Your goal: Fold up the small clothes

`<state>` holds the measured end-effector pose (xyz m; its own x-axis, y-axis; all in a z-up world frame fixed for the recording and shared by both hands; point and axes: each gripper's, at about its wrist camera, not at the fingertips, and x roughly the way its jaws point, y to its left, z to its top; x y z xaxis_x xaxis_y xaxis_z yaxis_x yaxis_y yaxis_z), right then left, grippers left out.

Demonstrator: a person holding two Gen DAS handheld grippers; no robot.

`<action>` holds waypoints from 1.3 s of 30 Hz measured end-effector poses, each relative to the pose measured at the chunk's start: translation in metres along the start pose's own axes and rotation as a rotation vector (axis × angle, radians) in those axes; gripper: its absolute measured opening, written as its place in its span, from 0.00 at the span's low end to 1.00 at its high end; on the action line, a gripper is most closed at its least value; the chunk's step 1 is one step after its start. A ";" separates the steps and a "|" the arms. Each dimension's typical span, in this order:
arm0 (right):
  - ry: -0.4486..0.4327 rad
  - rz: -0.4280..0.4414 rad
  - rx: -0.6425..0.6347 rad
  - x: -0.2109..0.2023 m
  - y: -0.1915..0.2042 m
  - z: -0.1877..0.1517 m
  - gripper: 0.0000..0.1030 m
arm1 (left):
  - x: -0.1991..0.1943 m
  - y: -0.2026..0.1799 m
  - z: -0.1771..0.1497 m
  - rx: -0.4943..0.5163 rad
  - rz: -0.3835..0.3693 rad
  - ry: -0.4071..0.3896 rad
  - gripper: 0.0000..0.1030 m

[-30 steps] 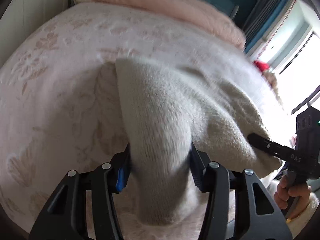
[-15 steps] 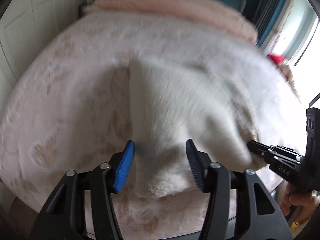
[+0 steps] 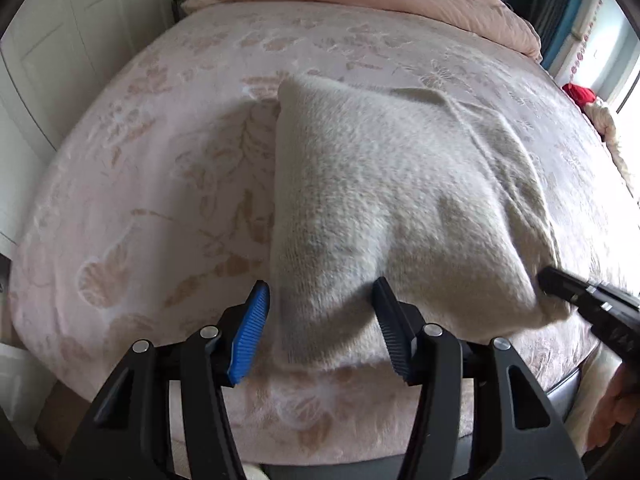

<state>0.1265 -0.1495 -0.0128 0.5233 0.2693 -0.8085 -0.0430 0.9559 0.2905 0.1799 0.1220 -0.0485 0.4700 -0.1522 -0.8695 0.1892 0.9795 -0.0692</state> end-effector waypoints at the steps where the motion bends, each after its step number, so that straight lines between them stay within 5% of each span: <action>1: -0.024 -0.001 0.000 -0.010 0.003 0.000 0.02 | -0.007 -0.004 -0.002 0.013 0.007 -0.010 0.50; 9: -0.009 0.102 -0.017 -0.006 0.024 0.012 0.06 | -0.038 -0.025 -0.009 0.069 0.067 -0.049 0.53; 12: 0.056 -0.074 -0.035 0.036 0.001 0.012 0.00 | -0.041 -0.025 -0.012 0.076 0.078 -0.046 0.54; 15: 0.056 -0.022 0.103 0.038 -0.024 0.010 0.00 | -0.036 -0.021 -0.016 0.076 0.095 -0.026 0.54; 20: 0.008 -0.060 -0.105 0.007 0.033 0.004 0.00 | -0.027 -0.009 -0.022 0.038 0.089 0.005 0.54; 24: 0.113 -0.109 -0.025 0.045 0.005 -0.014 0.00 | -0.029 -0.009 -0.025 0.043 0.097 -0.001 0.54; 31: 0.004 -0.048 0.055 -0.001 0.003 -0.014 0.01 | -0.035 -0.011 -0.028 0.052 0.105 -0.018 0.54; 34: -0.041 -0.078 0.064 -0.019 -0.002 -0.020 0.05 | -0.045 -0.012 -0.032 0.031 0.090 -0.077 0.67; 36: -0.067 -0.091 0.067 -0.030 -0.005 -0.024 0.10 | -0.055 -0.013 -0.036 0.025 0.069 -0.144 0.86; 39: -0.101 -0.112 0.100 -0.049 -0.013 -0.034 0.23 | -0.074 -0.022 -0.046 0.052 0.056 -0.250 0.93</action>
<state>0.0729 -0.1715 0.0053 0.6030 0.1436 -0.7847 0.1024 0.9616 0.2546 0.1013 0.1176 -0.0050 0.6781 -0.1321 -0.7230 0.1977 0.9802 0.0063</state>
